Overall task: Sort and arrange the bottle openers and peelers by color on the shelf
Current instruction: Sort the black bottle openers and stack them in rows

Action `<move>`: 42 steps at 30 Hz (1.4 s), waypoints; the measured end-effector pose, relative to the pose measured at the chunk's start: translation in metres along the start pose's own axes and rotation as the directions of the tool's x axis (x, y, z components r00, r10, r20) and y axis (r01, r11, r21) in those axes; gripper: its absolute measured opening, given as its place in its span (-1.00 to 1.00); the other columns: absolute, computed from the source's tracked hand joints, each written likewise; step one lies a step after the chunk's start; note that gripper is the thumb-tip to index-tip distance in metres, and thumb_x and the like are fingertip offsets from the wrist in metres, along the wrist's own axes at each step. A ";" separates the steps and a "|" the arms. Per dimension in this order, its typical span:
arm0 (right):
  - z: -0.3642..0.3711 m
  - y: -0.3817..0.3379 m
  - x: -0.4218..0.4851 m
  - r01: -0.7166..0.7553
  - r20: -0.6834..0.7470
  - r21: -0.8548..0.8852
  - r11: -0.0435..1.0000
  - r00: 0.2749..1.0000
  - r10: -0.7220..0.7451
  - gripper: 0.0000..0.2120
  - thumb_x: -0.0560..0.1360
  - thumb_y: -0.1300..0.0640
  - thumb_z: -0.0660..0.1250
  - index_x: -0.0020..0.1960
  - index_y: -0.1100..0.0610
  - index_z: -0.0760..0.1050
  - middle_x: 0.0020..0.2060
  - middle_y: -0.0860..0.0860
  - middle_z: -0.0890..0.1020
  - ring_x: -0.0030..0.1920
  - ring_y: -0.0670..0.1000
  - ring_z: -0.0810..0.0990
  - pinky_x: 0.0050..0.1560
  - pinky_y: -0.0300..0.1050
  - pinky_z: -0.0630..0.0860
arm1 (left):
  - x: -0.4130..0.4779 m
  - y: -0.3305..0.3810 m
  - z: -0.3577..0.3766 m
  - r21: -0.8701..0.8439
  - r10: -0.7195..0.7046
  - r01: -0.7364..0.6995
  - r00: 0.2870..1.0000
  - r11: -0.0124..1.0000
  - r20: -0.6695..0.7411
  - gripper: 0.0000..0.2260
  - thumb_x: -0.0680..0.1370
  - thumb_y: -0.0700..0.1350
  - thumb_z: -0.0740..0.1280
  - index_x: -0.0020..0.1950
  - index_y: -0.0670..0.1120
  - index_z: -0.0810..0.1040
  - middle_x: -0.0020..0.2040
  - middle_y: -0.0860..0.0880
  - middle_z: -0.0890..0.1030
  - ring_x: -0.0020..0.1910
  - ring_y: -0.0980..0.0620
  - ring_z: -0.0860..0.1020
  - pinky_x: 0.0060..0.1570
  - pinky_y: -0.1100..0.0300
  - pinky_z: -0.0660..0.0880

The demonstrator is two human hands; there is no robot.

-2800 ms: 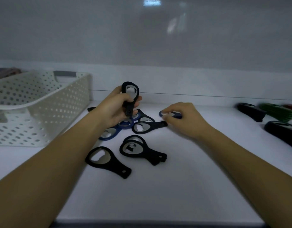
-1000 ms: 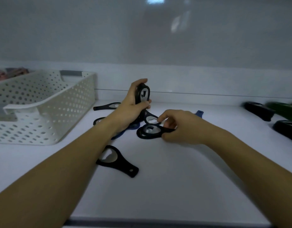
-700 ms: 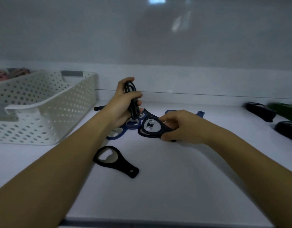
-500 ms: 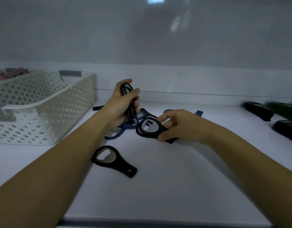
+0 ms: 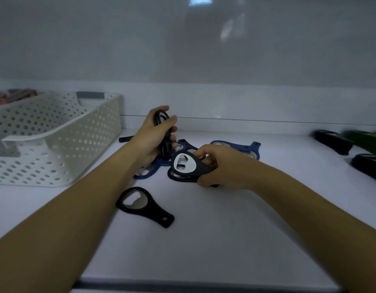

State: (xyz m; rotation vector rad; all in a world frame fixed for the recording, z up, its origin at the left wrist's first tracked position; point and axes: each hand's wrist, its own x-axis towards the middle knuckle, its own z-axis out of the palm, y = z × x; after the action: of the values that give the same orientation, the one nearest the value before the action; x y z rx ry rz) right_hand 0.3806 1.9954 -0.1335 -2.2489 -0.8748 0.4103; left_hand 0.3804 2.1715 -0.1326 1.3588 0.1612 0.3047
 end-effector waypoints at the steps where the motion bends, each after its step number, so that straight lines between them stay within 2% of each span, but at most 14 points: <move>1: 0.001 0.000 0.000 0.003 -0.026 -0.055 0.998 1.000 -0.004 -0.65 0.40 0.28 0.38 0.11 -0.01 0.43 -0.17 -0.09 0.58 -0.30 -0.16 0.51 -0.44 -0.49 0.38 | 0.000 0.000 0.000 0.005 0.000 0.000 1.000 1.000 -0.002 -0.73 0.58 -0.16 0.27 0.25 0.07 0.37 -0.15 -0.10 0.47 -0.38 0.06 0.42 -0.39 0.22 0.53; 5: -0.003 0.000 -0.001 -0.011 -0.127 -0.284 0.959 0.992 -0.026 -0.54 0.43 0.19 0.36 0.30 0.04 0.37 0.05 -0.02 0.57 -0.11 -0.07 0.46 -0.39 -0.46 0.33 | -0.001 0.000 0.000 0.014 0.002 -0.002 1.000 1.000 0.001 -0.74 0.58 -0.16 0.27 0.23 0.07 0.38 -0.15 -0.09 0.47 -0.37 0.05 0.43 -0.31 0.17 0.51; 7: -0.007 0.001 -0.002 -0.028 -0.118 -0.273 0.962 0.993 -0.005 -0.53 0.41 0.18 0.38 0.29 0.03 0.39 0.04 -0.03 0.59 -0.09 -0.06 0.50 -0.28 -0.36 0.39 | 0.000 0.001 0.000 0.001 -0.008 0.008 1.000 1.000 0.007 -0.75 0.58 -0.15 0.26 0.24 0.06 0.38 -0.14 -0.10 0.47 -0.37 0.05 0.42 -0.29 0.15 0.51; 11: -0.017 0.004 -0.002 -0.053 -0.164 -0.204 0.978 0.986 0.019 -0.69 0.40 0.18 0.40 0.13 0.00 0.53 -0.10 -0.08 0.65 -0.20 -0.13 0.54 -0.32 -0.39 0.41 | 0.000 0.001 0.000 -0.016 -0.031 0.031 0.999 0.999 0.011 -0.78 0.59 -0.15 0.25 0.21 0.06 0.40 -0.11 -0.12 0.48 -0.37 0.04 0.42 -0.26 0.13 0.49; 14: -0.025 0.009 -0.001 -0.086 -0.206 -0.067 0.994 0.976 0.070 -0.67 0.37 0.19 0.44 0.13 0.05 0.58 -0.07 -0.08 0.63 -0.09 -0.10 0.56 -0.15 -0.32 0.41 | -0.001 0.002 0.002 -0.038 -0.053 0.054 0.998 0.998 0.028 -0.83 0.59 -0.12 0.25 0.16 0.06 0.41 -0.10 -0.13 0.49 -0.36 0.03 0.41 -0.28 0.13 0.50; 16: -0.029 0.010 -0.001 -0.087 -0.225 0.106 0.991 0.968 0.109 -0.70 0.38 0.19 0.45 0.10 0.05 0.59 -0.18 -0.09 0.63 -0.20 -0.13 0.55 -0.22 -0.35 0.42 | -0.004 0.003 0.005 -0.050 -0.062 0.065 0.997 0.997 0.053 -0.82 0.57 -0.05 0.28 0.16 0.06 0.40 -0.07 -0.12 0.49 -0.36 0.04 0.42 -0.31 0.15 0.53; 21: -0.026 0.011 0.003 -0.039 -0.300 0.357 0.933 0.941 0.154 -0.67 0.38 0.26 0.44 0.14 0.16 0.56 -0.09 0.04 0.65 -0.16 -0.04 0.58 0.02 -0.21 0.55 | -0.009 0.002 0.016 0.014 0.028 -0.028 0.999 1.000 0.039 -0.50 0.47 0.09 0.36 0.34 0.02 0.29 0.00 -0.07 0.47 -0.26 0.06 0.43 -0.27 0.20 0.50; 23: -0.025 0.009 0.003 -0.039 -0.304 0.380 0.924 0.938 0.164 -0.68 0.39 0.27 0.44 0.13 0.18 0.56 -0.11 0.05 0.64 -0.20 -0.05 0.58 -0.05 -0.29 0.55 | -0.006 0.003 0.016 -0.041 0.051 -0.052 0.998 0.998 -0.037 -0.50 0.47 0.09 0.36 0.33 0.00 0.28 -0.06 -0.05 0.45 -0.27 0.07 0.42 -0.26 0.19 0.48; 26: -0.029 0.010 0.002 -0.006 -0.374 0.456 0.890 0.906 0.198 -0.72 0.40 0.28 0.43 0.11 0.19 0.55 -0.21 0.03 0.61 -0.35 -0.13 0.57 -0.42 -0.49 0.40 | -0.004 0.006 0.012 -0.126 0.028 -0.038 0.997 0.991 -0.077 -0.49 0.47 0.10 0.37 0.32 -0.01 0.26 -0.10 -0.04 0.43 -0.30 0.08 0.41 -0.27 0.19 0.47; 30: -0.013 0.006 0.007 0.181 -0.492 0.586 0.790 0.854 0.169 -0.71 0.42 0.33 0.39 0.13 0.22 0.54 -0.21 -0.03 0.62 -0.27 -0.11 0.60 -0.19 -0.41 0.55 | -0.011 -0.001 0.020 -0.047 -0.009 0.011 0.999 0.999 0.042 -0.36 0.41 0.04 0.42 0.40 -0.05 0.22 -0.01 -0.07 0.47 -0.13 0.01 0.49 -0.19 0.11 0.53; 33: 0.007 0.000 0.010 0.303 -0.498 0.510 0.805 0.867 -0.011 -0.76 0.45 0.34 0.36 -0.02 0.03 0.54 -0.25 -0.13 0.63 -0.27 -0.22 0.61 -0.09 -0.35 0.55 | -0.014 -0.005 0.032 -0.092 -0.011 0.020 0.995 0.996 0.099 -0.56 0.52 -0.10 0.33 0.36 -0.05 0.28 0.07 -0.11 0.54 -0.04 -0.01 0.59 -0.10 0.14 0.59; 37: 0.005 0.001 0.012 0.343 -0.370 0.407 0.847 0.909 -0.190 -0.64 0.50 0.30 0.30 0.19 -0.06 0.43 -0.09 -0.12 0.64 -0.12 -0.25 0.62 0.02 -0.38 0.50 | -0.012 -0.002 0.025 -0.114 -0.066 0.075 0.995 0.991 0.080 -0.72 0.60 -0.14 0.23 0.29 -0.15 0.38 0.17 -0.19 0.56 0.06 -0.08 0.59 -0.05 0.12 0.58; 39: 0.005 0.007 0.013 0.295 -0.305 0.254 0.921 0.928 -0.213 -0.64 0.54 0.22 0.27 0.23 -0.14 0.39 0.07 -0.05 0.61 0.04 -0.11 0.60 0.16 -0.24 0.48 | -0.012 -0.001 0.022 -0.077 -0.058 0.062 0.997 0.995 0.055 -0.81 0.60 -0.16 0.22 0.20 -0.09 0.44 0.16 -0.19 0.56 0.06 -0.09 0.59 -0.03 0.09 0.57; 42: 0.004 0.018 0.015 0.211 -0.373 -0.050 0.976 0.903 -0.214 -0.64 0.57 0.16 0.20 0.32 -0.11 0.38 0.14 -0.03 0.50 0.12 -0.07 0.50 0.23 -0.14 0.41 | -0.011 0.001 0.018 -0.091 -0.053 0.057 0.998 0.994 0.043 -0.79 0.60 -0.16 0.22 0.22 -0.01 0.42 0.20 -0.20 0.54 0.02 -0.12 0.62 -0.04 0.01 0.59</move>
State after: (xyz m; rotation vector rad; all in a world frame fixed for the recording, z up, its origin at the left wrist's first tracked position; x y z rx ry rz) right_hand 0.3977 1.9979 -0.1490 -2.1100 -0.9002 -0.1266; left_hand 0.3749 2.1512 -0.1290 1.2663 0.1492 0.2356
